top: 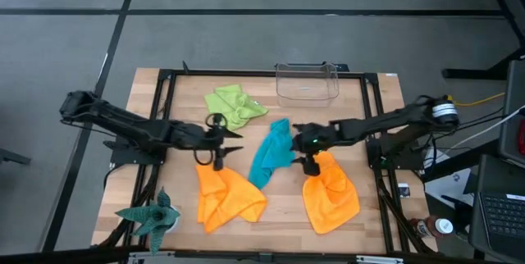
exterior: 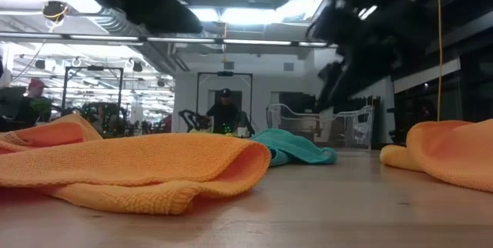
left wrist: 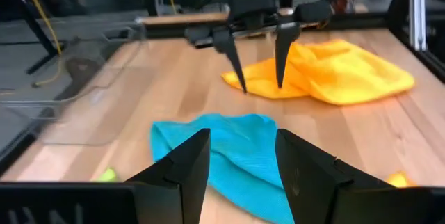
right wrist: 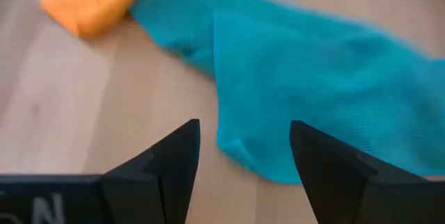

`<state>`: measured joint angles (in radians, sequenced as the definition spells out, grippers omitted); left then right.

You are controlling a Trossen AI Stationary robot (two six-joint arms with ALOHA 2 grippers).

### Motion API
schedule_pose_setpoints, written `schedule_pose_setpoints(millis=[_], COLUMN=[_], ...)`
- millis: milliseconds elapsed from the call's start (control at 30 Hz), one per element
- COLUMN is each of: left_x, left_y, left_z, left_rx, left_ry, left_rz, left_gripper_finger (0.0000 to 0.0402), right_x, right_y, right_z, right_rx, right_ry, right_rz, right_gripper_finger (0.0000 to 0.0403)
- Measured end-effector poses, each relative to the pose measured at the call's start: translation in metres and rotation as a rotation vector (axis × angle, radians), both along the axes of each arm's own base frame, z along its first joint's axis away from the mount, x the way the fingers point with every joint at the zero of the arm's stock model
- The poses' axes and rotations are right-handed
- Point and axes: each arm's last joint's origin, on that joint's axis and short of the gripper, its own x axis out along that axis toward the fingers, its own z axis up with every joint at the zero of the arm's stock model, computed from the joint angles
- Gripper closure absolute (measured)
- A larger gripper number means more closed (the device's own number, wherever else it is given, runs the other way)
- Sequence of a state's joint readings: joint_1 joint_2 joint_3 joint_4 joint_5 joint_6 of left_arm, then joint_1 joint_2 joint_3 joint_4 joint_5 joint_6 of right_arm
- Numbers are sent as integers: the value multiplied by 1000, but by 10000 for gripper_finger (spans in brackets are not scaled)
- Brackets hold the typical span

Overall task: Fold microfiber towels
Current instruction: Fold the blue microfiber cloth

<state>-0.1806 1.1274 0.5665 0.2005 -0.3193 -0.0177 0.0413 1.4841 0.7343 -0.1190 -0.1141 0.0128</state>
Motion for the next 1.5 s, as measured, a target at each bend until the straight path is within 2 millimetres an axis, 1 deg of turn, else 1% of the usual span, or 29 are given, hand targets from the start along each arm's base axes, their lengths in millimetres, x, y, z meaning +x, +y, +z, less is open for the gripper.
schedule_pose_setpoints(millis=[100, 200, 367, 500, 567, 633, 700, 800, 833, 867, 933, 1100, 1200, 1267, 1333, 1400, 1500], left_x=[14, 22, 27, 27, 27, 27, 27, 27, 27, 27, 27, 31, 33, 35, 38, 46, 59], left_y=[-3, -5, -4, -3, -3, -3, -3, -3, -3, -3, -3, -3, -4, -4, -6, -8, -11], left_z=[-3, -8, -8, -8, -8, -8, -8, -8, -8, -8, -7, 1, 12, 17, 19, 16, 3], left_rx=[-3, -1, -1, 4, 5, 5, 5, 5, 5, 5, 5, 3, 54, 80, 62, 35, 16], left_ry=[35, 63, 69, 65, 65, 65, 64, 64, 64, 64, 56, -35, -136, -186, -245, -297, -325], left_rz=[-26, -34, -28, -13, -9, -9, -7, -7, -7, -7, -7, -12, -31, -51, -82, -92, -91], left_gripper_finger=[244, 244, 244, 244, 244, 244, 244, 244, 244, 244, 244, 244, 244, 244, 244, 244, 244], right_x=[9, 15, 23, 24, 23, 22, 22, 21, 19, 16, 13, 5, 1, -3, -5, -6, -5], right_y=[2, 4, 9, 14, 17, 21, 24, 27, 27, 26, 25, 21, 19, 18, 15, 13, 10], right_z=[-19, -34, -46, -52, -53, -53, -52, -47, -44, -41, -26, 32, 70, 86, 96, 101, 101], right_rx=[-46, -66, -121, -186, -200, -192, -177, -172, -185, -204, -225, -227, -217, -213, -209, -203, -195], right_ry=[121, 202, 231, 247, 251, 252, 251, 231, 225, 226, 179, 50, -98, -156, -187, -210, -210], right_rz=[34, 49, 58, 64, 49, 23, -6, -52, -71, -94, -157, -300, -345, -363, -366, -375, -393], right_gripper_finger=[178, 178, 178, 188, 208, 244, 292, 376, 388, 389, 393, 397, 399, 399, 399, 400, 401])
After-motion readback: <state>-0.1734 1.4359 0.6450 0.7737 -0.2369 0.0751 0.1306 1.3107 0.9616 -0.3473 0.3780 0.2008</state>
